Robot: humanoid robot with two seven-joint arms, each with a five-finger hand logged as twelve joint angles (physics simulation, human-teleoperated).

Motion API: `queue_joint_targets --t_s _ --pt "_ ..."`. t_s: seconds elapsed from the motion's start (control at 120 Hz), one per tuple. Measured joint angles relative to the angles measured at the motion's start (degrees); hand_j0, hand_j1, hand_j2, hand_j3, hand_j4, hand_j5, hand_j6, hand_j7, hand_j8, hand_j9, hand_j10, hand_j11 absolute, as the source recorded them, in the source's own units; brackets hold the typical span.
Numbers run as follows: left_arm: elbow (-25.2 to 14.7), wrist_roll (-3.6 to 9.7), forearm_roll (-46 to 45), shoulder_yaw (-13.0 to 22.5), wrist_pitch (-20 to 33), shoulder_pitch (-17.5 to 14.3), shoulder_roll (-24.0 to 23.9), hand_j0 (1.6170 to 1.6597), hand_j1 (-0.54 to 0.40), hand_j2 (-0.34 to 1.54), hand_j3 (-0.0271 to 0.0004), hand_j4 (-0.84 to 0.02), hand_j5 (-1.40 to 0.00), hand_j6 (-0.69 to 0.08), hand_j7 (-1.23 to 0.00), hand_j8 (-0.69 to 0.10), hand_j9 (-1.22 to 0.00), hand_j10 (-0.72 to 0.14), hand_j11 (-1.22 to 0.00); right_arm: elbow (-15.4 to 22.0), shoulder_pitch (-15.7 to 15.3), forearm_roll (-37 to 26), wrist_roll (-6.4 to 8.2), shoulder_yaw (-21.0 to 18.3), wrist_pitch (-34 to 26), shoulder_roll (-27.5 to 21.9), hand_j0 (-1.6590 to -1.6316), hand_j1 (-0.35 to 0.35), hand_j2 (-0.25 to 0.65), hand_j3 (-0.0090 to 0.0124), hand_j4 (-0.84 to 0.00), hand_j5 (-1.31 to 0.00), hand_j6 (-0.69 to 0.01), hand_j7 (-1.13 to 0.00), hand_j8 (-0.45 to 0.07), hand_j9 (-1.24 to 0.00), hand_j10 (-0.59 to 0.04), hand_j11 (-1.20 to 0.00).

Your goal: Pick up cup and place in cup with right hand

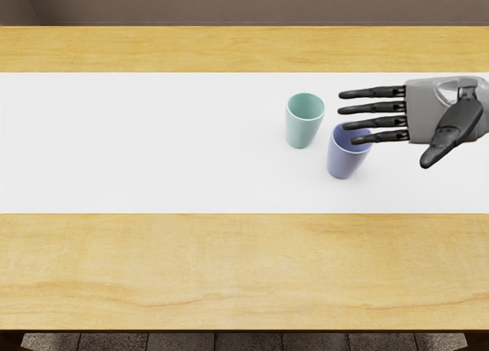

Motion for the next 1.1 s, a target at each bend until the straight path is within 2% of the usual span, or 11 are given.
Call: queue_joint_targets --t_s 0.192,0.317,0.617,0.708,0.783,0.95,1.1 --pt "0.0 -0.02 0.0 0.0 0.0 0.0 0.0 1.6581 0.349 0.0 -0.0001 0.0 0.0 -0.001 0.0 0.0 0.0 0.0 0.0 -0.3 -0.4 -0.2 0.0 0.1 0.0 0.5 -1.6581 -0.314 -0.007 0.0 -0.025 -0.04 -0.024 -0.04 -0.026 -0.04 -0.027 -0.04" --pt "-0.1 -0.02 0.0 0.1 0.0 0.0 0.0 1.6581 0.349 0.0 -0.0001 0.0 0.0 0.0 0.0 0.0 0.0 0.0 0.0 -2.9 0.2 -2.1 0.0 0.2 0.0 3.6 -1.6581 -0.314 -0.007 0.0 -0.025 -0.04 -0.024 -0.04 -0.026 -0.04 -0.027 -0.04" --pt "0.0 0.0 0.0 0.0 0.0 -0.1 0.0 1.6581 0.349 0.0 -0.0001 0.0 0.0 0.0 0.0 0.0 0.0 0.0 0.0 -7.5 8.4 -12.4 0.0 -0.2 0.0 14.3 -1.6581 -0.314 -0.006 0.0 -0.027 -0.04 -0.027 -0.04 -0.027 -0.04 -0.028 -0.04" --pt "0.0 0.0 0.0 0.0 0.0 -0.3 0.0 1.6581 0.349 0.0 -0.0001 0.0 0.0 0.0 0.0 0.0 0.0 0.0 0.0 -9.3 11.7 -16.2 0.0 -2.1 -0.7 18.2 -1.6581 -0.314 -0.006 0.0 -0.028 -0.04 -0.028 -0.04 -0.028 -0.04 -0.028 -0.04" --pt "0.0 0.0 0.0 0.0 0.0 -0.7 0.0 1.6581 0.349 0.0 -0.0001 0.0 0.0 0.0 0.0 0.0 0.0 0.0 0.0 -13.3 15.2 -18.1 0.0 -5.5 -1.3 22.4 -1.6581 -0.314 -0.006 0.0 -0.029 -0.04 -0.028 -0.04 -0.028 -0.04 -0.029 -0.04" --pt "0.1 0.0 0.0 0.1 0.0 -1.5 0.0 1.6581 0.349 0.0 0.0 0.0 0.0 0.0 0.0 0.0 0.0 0.0 0.0 -28.7 22.7 -23.7 0.0 -12.8 -4.2 35.4 -1.6581 -0.314 -0.006 0.0 -0.029 -0.04 -0.029 -0.04 -0.029 -0.04 -0.029 -0.04" --pt "0.2 0.0 0.0 0.1 0.0 -1.4 0.0 1.6581 0.349 0.0 0.0 0.0 0.0 0.0 0.0 0.0 0.0 0.0 0.0 -37.7 27.0 -27.3 0.0 -18.7 -7.5 43.2 -1.6581 -0.314 -0.006 0.0 -0.03 -0.04 -0.03 -0.04 -0.03 -0.04 -0.03 -0.04"
